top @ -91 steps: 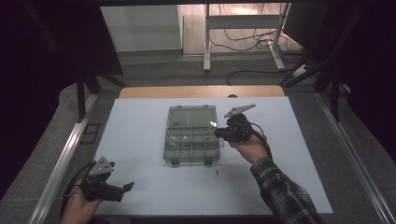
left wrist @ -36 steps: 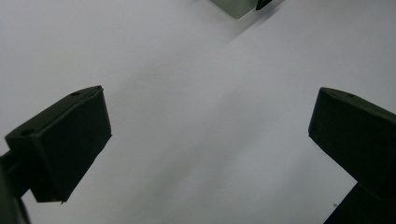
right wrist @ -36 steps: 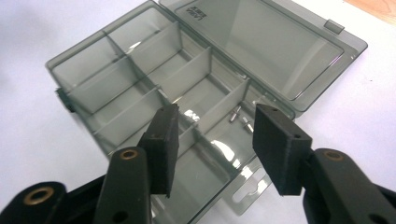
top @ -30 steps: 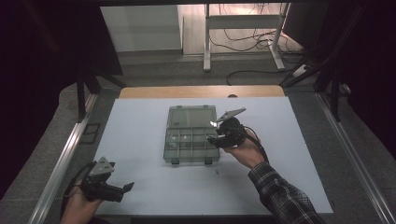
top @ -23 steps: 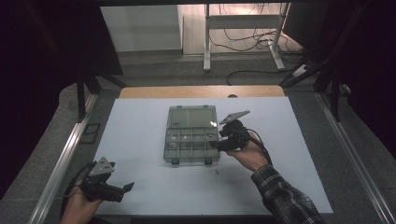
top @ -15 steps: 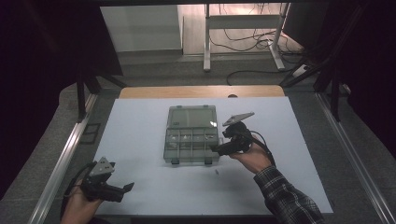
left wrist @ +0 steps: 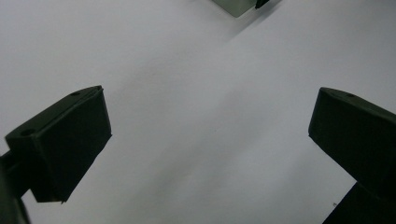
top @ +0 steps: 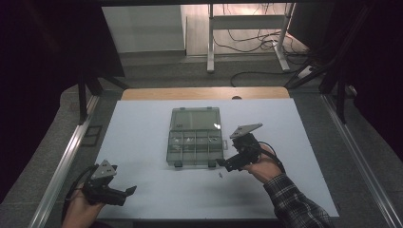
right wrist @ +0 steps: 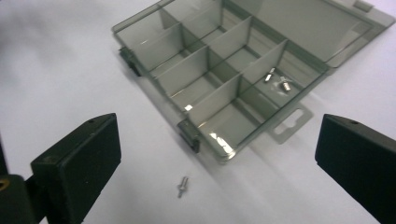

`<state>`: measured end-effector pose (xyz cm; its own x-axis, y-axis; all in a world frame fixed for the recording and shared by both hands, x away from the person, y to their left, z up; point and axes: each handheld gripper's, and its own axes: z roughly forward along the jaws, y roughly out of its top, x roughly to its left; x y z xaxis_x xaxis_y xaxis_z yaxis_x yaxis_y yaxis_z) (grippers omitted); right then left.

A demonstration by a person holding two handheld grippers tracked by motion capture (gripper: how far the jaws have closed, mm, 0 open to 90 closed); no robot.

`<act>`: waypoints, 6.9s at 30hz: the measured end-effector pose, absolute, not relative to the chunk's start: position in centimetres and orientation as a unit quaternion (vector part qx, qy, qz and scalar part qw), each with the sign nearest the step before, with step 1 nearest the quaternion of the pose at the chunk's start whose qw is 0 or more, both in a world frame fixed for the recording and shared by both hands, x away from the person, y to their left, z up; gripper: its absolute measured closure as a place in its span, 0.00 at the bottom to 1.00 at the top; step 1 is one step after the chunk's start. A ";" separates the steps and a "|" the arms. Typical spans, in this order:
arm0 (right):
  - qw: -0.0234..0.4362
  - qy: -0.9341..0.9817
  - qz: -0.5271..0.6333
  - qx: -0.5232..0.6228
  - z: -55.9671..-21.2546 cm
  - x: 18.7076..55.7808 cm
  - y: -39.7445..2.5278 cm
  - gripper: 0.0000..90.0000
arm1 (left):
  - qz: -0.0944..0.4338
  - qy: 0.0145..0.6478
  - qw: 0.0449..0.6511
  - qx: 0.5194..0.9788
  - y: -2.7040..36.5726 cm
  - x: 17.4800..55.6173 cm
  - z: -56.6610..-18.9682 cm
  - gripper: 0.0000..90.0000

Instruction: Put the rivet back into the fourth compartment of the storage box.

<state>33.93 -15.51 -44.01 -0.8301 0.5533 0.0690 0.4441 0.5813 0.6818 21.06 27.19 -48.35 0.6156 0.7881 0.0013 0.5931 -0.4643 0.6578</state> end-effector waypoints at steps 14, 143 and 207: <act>0.044 0.915 0.283 0.283 -46.0 33.3 -14.9 0.00 | 0.153 0.408 0.313 0.844 27.1 21.1 -48.4 0.00; 0.068 0.874 0.360 0.321 -44.0 41.0 -14.1 0.89 | 0.150 0.397 0.340 0.839 27.2 21.0 -48.2 0.00; 0.067 0.878 0.354 0.316 -43.3 35.7 -18.0 0.46 | 0.153 0.394 0.331 0.844 27.1 20.9 -48.2 0.00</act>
<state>35.69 -17.99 -43.30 -0.7907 0.6030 0.1053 0.5076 0.5497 0.6635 20.92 27.09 -48.22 0.6429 0.7659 -0.0029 0.5636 -0.4705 0.6790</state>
